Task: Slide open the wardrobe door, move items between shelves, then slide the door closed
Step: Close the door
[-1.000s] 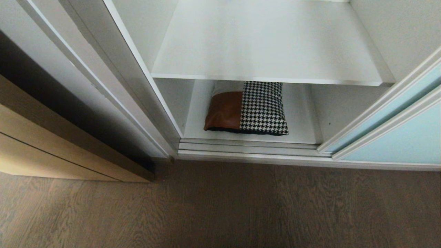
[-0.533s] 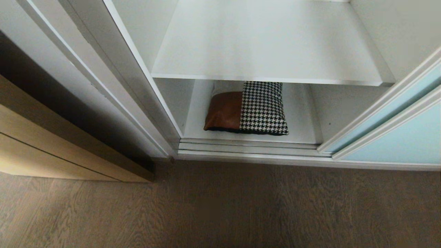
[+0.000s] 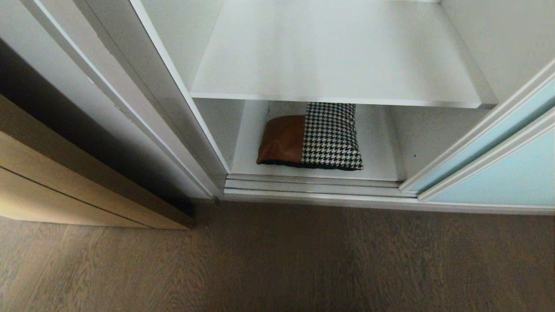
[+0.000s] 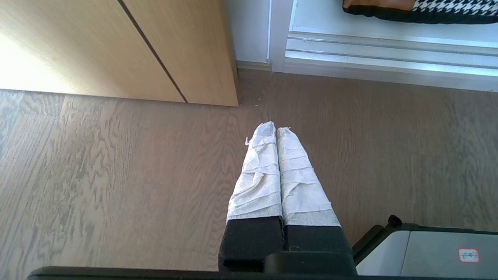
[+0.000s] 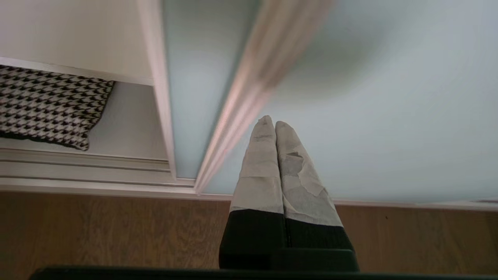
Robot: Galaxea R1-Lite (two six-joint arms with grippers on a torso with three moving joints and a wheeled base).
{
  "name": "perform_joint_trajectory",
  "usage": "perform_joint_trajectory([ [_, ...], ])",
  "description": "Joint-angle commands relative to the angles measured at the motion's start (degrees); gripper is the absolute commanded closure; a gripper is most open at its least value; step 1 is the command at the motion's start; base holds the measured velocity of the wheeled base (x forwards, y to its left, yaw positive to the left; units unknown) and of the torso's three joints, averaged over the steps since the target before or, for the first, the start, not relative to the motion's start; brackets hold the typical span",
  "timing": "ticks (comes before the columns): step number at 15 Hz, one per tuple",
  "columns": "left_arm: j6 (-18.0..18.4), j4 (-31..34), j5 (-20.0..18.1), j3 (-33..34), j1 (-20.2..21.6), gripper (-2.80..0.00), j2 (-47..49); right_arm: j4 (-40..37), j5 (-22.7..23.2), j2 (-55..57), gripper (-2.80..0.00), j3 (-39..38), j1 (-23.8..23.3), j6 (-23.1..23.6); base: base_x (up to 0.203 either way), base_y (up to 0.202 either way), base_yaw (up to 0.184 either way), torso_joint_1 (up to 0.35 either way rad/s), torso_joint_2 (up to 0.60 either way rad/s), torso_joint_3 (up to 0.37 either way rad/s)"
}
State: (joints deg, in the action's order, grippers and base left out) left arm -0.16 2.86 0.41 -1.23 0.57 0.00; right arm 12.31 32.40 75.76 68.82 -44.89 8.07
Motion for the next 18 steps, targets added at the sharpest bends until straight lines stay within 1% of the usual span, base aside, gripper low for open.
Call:
perform_joint_trajectory([
  [1, -0.01, 0.04, 0.02, 0.00, 0.00, 0.00, 0.09, 0.08, 0.20, -0.53, 0.00, -0.09, 1.19, 0.13, 0.000, 0.000, 0.000, 0.000, 0.00, 0.000],
  [4, -0.05, 0.04, 0.02, 0.00, 0.01, 0.00, 0.09, 0.17, 0.08, -0.28, 0.00, 0.28, 2.26, 0.10, 0.000, 0.000, 0.000, 0.000, 0.00, 0.000],
  [8, -0.01, 0.04, 0.02, 0.00, 0.03, 0.00, 0.09, 0.32, -0.05, 0.60, 0.00, 1.32, 2.09, 0.18, 0.000, 0.000, 0.000, 0.000, 0.00, 0.000],
  [11, -0.01, 0.04, 0.02, 0.00, 0.04, 0.00, 0.09, 3.50, -0.09, 1.98, 0.00, 1.38, 2.26, 0.10, 0.000, 0.000, 0.000, 0.000, 0.00, 0.000],
  [18, -0.01, 0.04, 0.02, 0.00, -0.01, 0.00, 0.09, 7.37, -0.06, 6.41, 0.00, 2.29, 2.26, -0.07, 0.000, 0.000, 0.000, 0.000, 0.00, 0.000],
])
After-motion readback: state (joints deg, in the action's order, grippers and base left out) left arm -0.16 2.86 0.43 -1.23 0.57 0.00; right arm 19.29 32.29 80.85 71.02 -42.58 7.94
